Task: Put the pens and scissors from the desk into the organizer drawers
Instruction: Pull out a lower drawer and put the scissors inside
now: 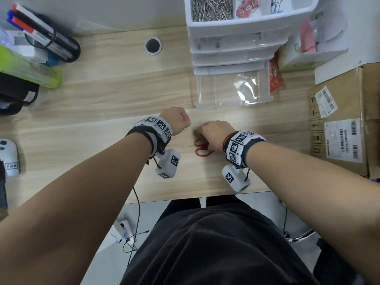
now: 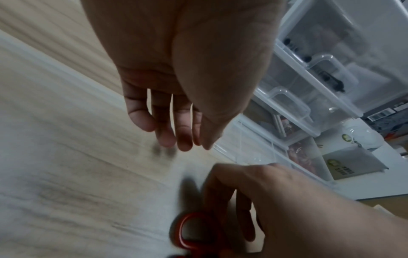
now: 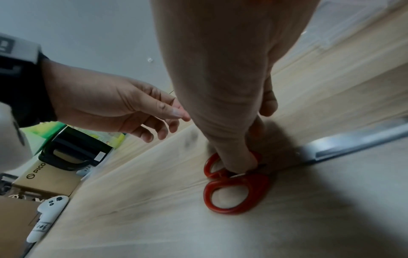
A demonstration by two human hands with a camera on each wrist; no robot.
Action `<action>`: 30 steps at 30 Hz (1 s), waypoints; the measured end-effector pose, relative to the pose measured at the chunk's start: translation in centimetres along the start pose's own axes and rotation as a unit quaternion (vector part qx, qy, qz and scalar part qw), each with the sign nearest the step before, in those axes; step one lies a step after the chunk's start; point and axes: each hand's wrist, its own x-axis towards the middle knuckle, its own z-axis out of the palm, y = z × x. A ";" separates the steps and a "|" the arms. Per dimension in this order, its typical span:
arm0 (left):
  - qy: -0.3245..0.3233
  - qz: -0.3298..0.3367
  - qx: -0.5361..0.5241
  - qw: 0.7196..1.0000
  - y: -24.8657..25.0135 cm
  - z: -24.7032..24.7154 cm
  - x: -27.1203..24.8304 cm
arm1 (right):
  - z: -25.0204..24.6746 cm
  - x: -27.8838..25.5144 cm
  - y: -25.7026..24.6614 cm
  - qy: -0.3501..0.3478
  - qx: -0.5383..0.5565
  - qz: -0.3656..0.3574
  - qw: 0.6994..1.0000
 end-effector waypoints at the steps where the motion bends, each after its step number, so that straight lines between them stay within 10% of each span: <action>1: 0.004 0.001 -0.003 1.000 0.2 -0.2 0.0 | 0.0 0.0 0.2 0.006 0.009 -0.002 1.000; 14: -0.005 0.000 -0.051 0.999 0.9 -0.1 0.5 | 0.4 -0.5 2.1 0.049 0.047 -0.024 0.997; 21: -0.018 0.003 -0.050 0.999 0.8 0.7 0.5 | 1.2 -0.9 1.9 0.062 0.098 0.208 0.971; 30: -0.042 0.057 0.002 0.998 1.1 2.6 0.8 | 1.2 -1.4 3.2 0.036 0.041 0.095 0.994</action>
